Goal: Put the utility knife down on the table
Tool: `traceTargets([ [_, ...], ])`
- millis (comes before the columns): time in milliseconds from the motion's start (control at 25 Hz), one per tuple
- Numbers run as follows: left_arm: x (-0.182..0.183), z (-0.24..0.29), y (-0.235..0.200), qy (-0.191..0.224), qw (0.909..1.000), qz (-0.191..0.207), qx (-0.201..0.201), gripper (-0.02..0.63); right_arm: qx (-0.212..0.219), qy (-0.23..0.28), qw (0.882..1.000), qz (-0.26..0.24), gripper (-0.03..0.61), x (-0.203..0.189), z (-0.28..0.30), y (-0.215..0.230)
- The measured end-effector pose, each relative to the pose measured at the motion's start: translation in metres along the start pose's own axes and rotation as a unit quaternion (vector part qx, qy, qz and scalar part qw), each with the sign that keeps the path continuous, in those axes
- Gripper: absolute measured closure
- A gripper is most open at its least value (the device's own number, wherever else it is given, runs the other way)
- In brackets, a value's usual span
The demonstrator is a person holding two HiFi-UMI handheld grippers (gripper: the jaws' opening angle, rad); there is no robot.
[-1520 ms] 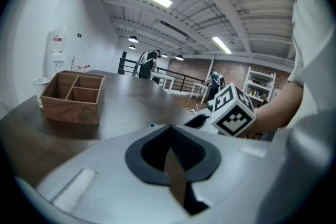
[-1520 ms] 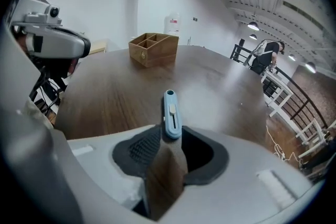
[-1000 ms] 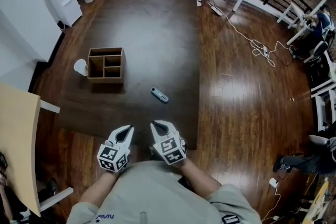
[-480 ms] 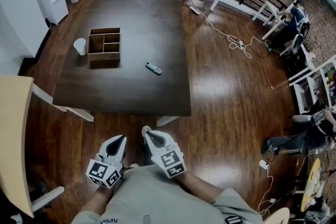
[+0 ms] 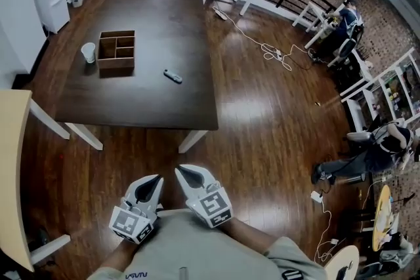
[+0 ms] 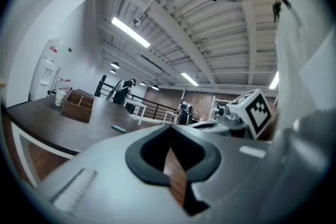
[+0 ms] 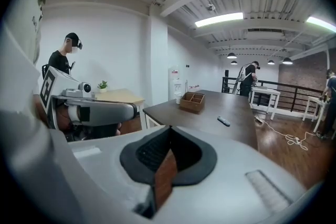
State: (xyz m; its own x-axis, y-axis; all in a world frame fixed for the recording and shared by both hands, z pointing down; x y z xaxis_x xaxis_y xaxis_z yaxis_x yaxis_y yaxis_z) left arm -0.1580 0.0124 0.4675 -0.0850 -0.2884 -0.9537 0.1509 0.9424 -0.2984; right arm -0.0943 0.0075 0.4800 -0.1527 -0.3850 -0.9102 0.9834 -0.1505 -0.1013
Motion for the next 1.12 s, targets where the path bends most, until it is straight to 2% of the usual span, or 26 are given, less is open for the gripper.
traceTargets([
  [240,-0.012,0.018,0.045,-0.014,0.9996,0.018,-0.019,0.612,-0.019,0.016,1.000,0.011,0.577,-0.015,-0.044,0.018],
  [560,-0.029,0.071,0.109,-0.025,0.9979,0.045,-0.038,0.612,-0.037,0.056,0.998,0.021,0.578,-0.041,-0.110,0.069],
  [720,-0.037,0.100,0.150,-0.015,0.9981,0.055,-0.023,0.612,-0.034,0.087,0.996,0.013,0.577,-0.052,-0.154,0.101],
  [960,-0.069,0.125,0.212,-0.028,0.9983,0.047,0.019,0.612,-0.028,0.110,0.993,0.016,0.578,-0.076,-0.222,0.145],
  [1120,-0.076,0.135,0.246,-0.029,0.9974,0.052,0.039,0.612,-0.022,0.116,0.993,0.023,0.578,-0.094,-0.258,0.162],
])
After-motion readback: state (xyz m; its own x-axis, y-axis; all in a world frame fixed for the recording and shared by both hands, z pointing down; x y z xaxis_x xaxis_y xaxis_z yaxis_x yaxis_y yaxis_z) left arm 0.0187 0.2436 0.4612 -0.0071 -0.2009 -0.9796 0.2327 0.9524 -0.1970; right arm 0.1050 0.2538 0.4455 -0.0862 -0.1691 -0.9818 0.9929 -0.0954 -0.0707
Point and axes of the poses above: the fingertips, and each gripper's own axes: z forward along the fingers, y to its right, x out of its top, the point moved 1 cm from there along -z, backward along the fingers, and after that the axes turned 12 degrees about -x, right-handed, at the moved point
